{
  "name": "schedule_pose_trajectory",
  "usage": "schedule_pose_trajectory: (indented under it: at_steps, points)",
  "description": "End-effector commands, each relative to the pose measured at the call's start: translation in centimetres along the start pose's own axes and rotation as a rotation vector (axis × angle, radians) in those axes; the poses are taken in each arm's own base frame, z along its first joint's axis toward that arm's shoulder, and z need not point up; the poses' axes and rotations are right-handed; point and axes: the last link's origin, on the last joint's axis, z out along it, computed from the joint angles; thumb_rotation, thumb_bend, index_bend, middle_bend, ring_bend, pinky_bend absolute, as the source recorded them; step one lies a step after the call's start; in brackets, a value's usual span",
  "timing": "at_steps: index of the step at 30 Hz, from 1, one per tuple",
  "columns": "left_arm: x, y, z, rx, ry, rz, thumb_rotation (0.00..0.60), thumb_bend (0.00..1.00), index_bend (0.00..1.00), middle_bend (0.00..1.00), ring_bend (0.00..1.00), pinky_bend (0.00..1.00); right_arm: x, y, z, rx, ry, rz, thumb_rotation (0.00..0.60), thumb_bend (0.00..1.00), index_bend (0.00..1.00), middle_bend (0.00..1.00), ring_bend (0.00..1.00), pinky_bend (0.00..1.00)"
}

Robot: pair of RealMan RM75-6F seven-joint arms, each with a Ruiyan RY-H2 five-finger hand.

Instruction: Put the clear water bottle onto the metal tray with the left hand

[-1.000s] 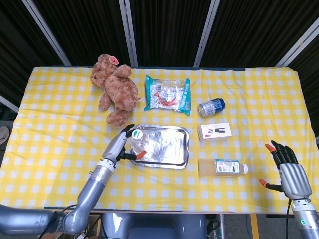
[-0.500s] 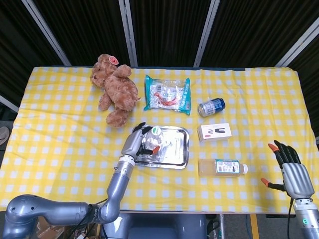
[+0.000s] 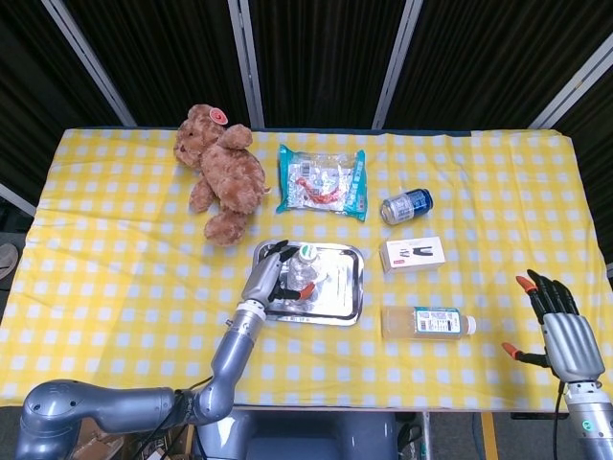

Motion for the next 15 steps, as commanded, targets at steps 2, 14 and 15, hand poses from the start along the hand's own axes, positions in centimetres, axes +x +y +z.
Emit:
schedule_pose_trajectory:
  at_steps: [2,14,15]
  points:
    - [0.3,-0.1,-0.4,-0.008,-0.019,0.003,0.6,0.28,0.44,0.35,0.0,0.03,-0.1,0.0,0.0,-0.002,-0.002,0.002,0.6,0.05,0.1,0.0,0.0,0.0]
    - [1.8,-0.4,-1.5,-0.051,-0.065,0.043,0.6,0.18,0.11,0.02,0.0,0.0,-0.2,-0.2,0.0,-0.015,-0.011,0.005,0.6,0.05,0.1,0.0,0.0,0.0]
    - [2.1,-0.5,-1.6,-0.053,-0.06,0.045,0.6,0.17,0.09,0.01,0.0,0.0,-0.2,-0.2,0.0,-0.017,-0.013,0.007,0.6,0.05,0.1,0.0,0.0,0.0]
